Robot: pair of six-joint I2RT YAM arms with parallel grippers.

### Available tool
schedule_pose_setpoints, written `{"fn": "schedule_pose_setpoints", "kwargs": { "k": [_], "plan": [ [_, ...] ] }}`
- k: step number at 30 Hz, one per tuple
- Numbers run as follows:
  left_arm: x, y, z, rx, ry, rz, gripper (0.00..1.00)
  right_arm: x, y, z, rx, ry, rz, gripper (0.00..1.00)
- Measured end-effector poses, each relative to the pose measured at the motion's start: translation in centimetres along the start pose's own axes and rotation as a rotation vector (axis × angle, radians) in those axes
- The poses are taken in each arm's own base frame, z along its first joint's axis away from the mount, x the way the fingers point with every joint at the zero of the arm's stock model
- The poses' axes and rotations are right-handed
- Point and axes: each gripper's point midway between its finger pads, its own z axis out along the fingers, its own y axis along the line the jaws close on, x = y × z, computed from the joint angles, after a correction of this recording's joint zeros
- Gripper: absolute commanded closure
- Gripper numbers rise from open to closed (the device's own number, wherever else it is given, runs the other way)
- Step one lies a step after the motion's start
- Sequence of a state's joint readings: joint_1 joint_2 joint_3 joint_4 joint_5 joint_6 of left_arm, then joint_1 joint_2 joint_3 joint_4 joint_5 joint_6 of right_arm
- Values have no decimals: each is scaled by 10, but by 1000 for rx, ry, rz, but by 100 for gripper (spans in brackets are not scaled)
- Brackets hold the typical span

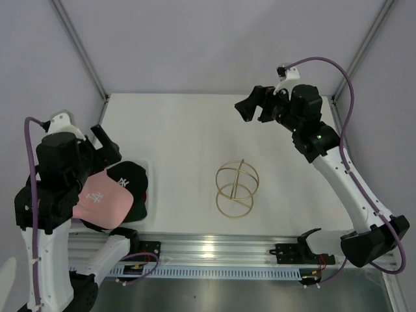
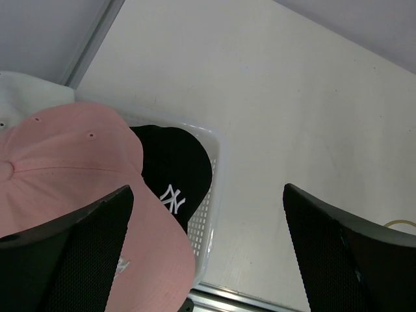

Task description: Stack the hats

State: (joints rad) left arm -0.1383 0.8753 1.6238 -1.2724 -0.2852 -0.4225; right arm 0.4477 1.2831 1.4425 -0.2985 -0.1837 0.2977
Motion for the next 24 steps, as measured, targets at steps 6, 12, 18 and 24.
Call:
{"fn": "schedule_pose_setpoints", "kwargs": {
  "k": [6, 12, 18, 24],
  "plan": [
    [6, 6, -3, -13, -13, -21, 0, 5, 1, 5, -13, 18, 8, 0],
    [7, 35, -4, -194, -48, -160, 0, 12, 6, 10, -41, 40, 27, 1],
    [1, 77, -12, -424, -170, -342, 0, 23, 21, 15, -88, 75, 47, 0],
    [3, 110, 1, -646, -175, -427, 1, 39, 25, 10, -90, 96, 46, 0]
  ]
}}
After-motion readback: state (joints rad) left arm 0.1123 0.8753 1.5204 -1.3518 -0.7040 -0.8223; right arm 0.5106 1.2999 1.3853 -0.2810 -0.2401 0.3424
